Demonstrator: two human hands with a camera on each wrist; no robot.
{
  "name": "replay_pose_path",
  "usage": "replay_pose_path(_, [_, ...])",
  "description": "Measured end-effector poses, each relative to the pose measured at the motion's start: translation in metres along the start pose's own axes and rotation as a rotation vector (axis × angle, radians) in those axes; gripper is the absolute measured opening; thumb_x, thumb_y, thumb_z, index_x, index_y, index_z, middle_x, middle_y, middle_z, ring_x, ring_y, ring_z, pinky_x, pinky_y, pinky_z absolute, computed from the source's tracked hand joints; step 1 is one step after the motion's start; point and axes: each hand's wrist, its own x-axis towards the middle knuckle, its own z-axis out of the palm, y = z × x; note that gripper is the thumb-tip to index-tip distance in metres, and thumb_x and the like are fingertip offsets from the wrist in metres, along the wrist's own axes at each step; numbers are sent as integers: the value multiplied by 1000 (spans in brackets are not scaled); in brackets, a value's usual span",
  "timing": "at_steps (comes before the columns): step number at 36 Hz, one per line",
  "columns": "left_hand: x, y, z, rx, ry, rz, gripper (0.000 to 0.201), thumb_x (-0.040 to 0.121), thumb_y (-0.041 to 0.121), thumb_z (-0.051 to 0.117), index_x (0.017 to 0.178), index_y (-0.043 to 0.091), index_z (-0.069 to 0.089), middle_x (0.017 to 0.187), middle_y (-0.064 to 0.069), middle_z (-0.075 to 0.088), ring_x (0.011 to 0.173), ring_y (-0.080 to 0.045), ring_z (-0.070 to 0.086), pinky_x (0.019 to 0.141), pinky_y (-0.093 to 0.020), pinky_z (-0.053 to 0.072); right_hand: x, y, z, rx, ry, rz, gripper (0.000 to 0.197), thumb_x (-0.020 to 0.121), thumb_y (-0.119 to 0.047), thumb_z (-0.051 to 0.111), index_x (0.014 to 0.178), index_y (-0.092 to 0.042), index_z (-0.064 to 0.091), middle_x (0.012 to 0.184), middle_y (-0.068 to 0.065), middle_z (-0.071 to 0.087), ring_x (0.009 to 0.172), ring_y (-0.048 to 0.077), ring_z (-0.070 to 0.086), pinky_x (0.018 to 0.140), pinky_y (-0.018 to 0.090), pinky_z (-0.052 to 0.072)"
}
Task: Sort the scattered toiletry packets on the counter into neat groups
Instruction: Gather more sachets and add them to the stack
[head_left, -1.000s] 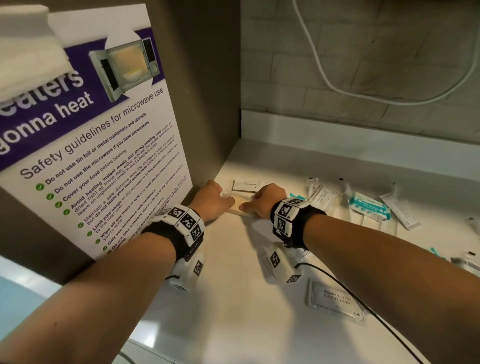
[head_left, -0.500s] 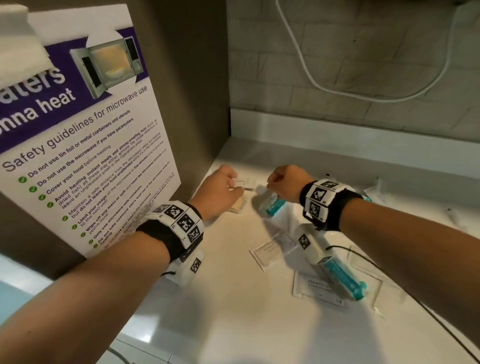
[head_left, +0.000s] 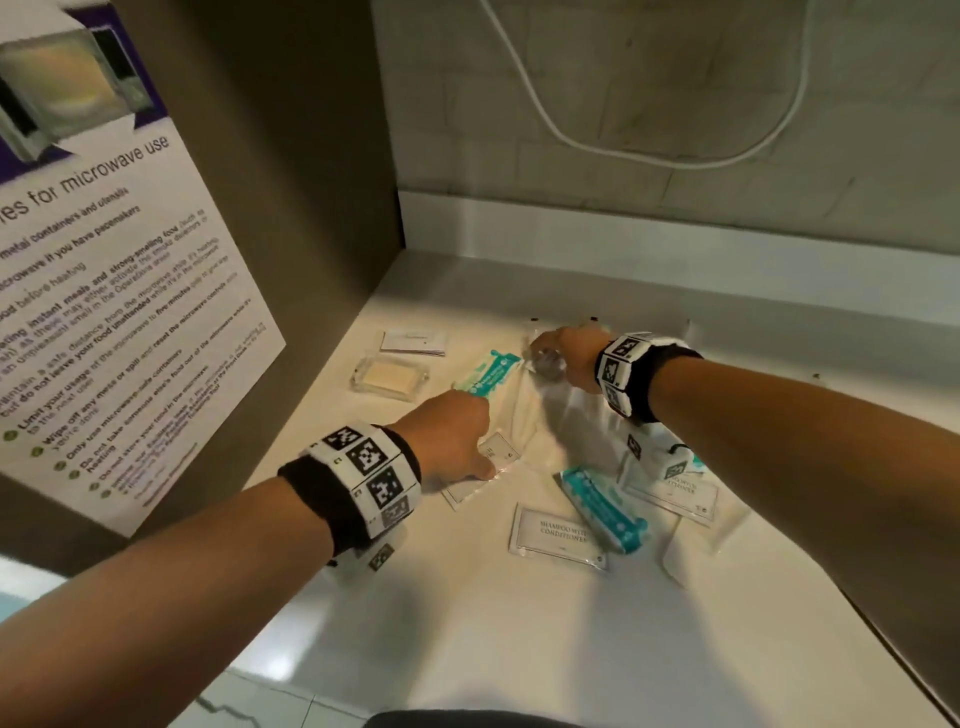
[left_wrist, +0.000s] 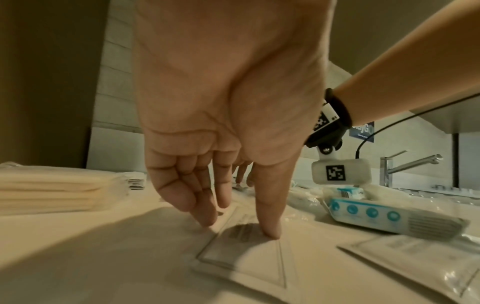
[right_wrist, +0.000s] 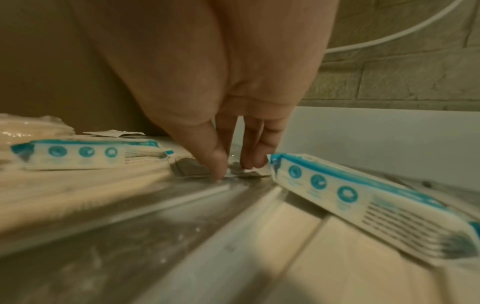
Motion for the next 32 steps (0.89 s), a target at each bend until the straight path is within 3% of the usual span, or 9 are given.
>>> replay_pose_path(5, [3,1,2,-102,-2,-63,56,73,37,83,117,12,60,112,-4,62,99,-21,62,88,-34,53,9,3,2,5,-2,-43,41,86,-7,62,125,-18,60,126,7,58,110,29,59,96,36,48])
replay_pose_path(9, [6,1,4,-171,-12,-89,51,70,31,86,110,9,63,105,-5,65,95,-21,63,86,-34,54,11,6,-2,-41,-16,-69,44,86,-7,63,129,-13,58,130,10,55,115,31,57,94,32,45])
replay_pose_path(13, [7,0,4,-216,-12,-88,43,70,28,86,103,16,60,91,4,59,78,-12,57,64,-23,47,13,10,-7,-91,-34,-96,54,82,-12,73,133,-16,55,132,7,53,116,30,56,94,32,45])
replay_pose_path(16, [6,-2,2,-223,-20,-60,40,73,30,83,100,22,54,82,10,50,70,-7,48,58,-21,37,11,13,-9,-106,-2,-100,50,77,-21,78,125,-18,62,124,7,57,109,30,59,91,33,46])
replay_pose_path(21, [1,-4,1,-299,20,-9,32,82,19,74,108,23,56,93,8,49,82,-8,48,70,-19,39,5,20,-11,-97,111,-92,40,73,-24,80,110,-20,64,114,5,55,111,28,48,84,34,43])
replay_pose_path(24, [-4,-2,-1,-383,86,8,32,84,17,73,112,25,59,92,10,53,81,-5,52,66,-13,40,-1,24,-15,-4,137,-83,31,77,-21,76,104,-17,63,109,7,63,102,29,57,76,30,42])
replay_pose_path(27, [-9,4,-8,-443,115,53,33,82,19,76,110,27,60,86,12,56,71,0,53,62,-12,40,-13,26,-22,79,113,-95,32,79,-21,74,107,-13,61,108,10,66,95,30,60,75,30,43])
replay_pose_path(29, [-13,9,-12,-477,46,86,33,80,19,79,106,27,62,88,8,61,73,-2,57,68,-19,47,-25,27,-25,92,107,-100,34,80,-23,75,108,-12,60,107,10,66,91,27,58,76,31,44])
replay_pose_path(32, [-20,16,-12,-474,-163,133,30,78,17,80,103,24,65,96,0,71,80,-10,64,81,-33,54,-46,29,-26,85,70,-109,37,81,-26,74,112,-12,59,108,9,65,95,27,59,80,33,47])
